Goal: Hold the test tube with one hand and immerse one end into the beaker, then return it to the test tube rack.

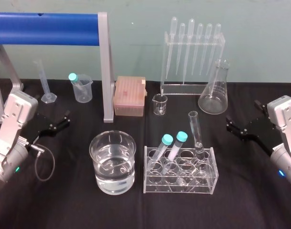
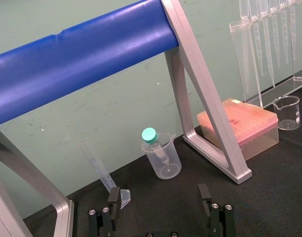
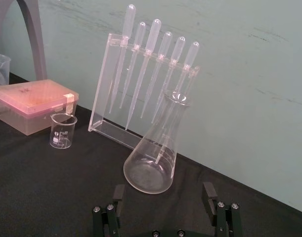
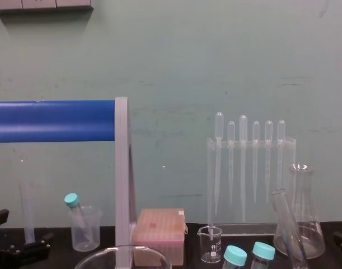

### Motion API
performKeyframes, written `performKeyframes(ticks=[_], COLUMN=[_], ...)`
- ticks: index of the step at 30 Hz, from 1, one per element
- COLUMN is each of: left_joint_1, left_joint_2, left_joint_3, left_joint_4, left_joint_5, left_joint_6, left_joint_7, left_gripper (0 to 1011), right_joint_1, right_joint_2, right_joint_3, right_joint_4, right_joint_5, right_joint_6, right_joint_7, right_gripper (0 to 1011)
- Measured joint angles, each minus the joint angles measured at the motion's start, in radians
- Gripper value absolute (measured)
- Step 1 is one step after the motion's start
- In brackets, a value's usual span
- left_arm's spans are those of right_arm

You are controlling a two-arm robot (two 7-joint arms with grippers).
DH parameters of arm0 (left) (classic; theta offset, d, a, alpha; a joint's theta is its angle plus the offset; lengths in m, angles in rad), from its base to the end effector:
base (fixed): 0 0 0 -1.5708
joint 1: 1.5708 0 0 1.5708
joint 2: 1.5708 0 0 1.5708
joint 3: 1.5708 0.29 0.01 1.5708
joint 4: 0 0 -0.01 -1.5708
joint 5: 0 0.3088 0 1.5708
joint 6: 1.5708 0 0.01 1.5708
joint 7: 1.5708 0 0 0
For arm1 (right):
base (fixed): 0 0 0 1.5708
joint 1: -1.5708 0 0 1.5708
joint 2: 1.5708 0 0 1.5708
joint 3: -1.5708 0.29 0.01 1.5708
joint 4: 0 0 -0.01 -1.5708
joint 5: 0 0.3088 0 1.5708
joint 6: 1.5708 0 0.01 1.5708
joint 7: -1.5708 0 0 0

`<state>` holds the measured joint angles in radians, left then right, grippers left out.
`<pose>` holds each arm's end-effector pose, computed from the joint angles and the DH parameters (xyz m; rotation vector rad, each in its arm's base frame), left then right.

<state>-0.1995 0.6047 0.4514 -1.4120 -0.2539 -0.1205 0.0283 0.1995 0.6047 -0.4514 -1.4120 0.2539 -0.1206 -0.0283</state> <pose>0.3581 0.0827 -0.3023 0.3045 -0.2850 1.2480 0.3581 -0.0827 -0.3023 -0.3044 -0.2851 -1.2479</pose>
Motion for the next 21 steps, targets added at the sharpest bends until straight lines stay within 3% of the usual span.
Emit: performKeyframes(ticks=[14,16,21], left_joint_1=[0.000,0.000,0.000], left_joint_2=[0.000,0.000,0.000], left_joint_3=[0.000,0.000,0.000], left_joint_4=[0.000,0.000,0.000], left_joint_5=[0.000,0.000,0.000], left_joint_6=[0.000,0.000,0.000], left_joint_7=[0.000,0.000,0.000], left_gripper=[1000,1000,1000], right_joint_1=[-0.002,-0.007,-0.026], right_joint_2=[-0.001,-0.003,-0.017], right_joint_3=[0.006,0.025,0.090], right_joint_4=[0.000,-0.005,-0.029], right_joint_5=[0.002,0.037,0.185], right_joint_6=[-0.003,-0.013,-0.033], right_joint_7=[0.008,0.040,0.149], right_gripper=[1000,1000,1000])
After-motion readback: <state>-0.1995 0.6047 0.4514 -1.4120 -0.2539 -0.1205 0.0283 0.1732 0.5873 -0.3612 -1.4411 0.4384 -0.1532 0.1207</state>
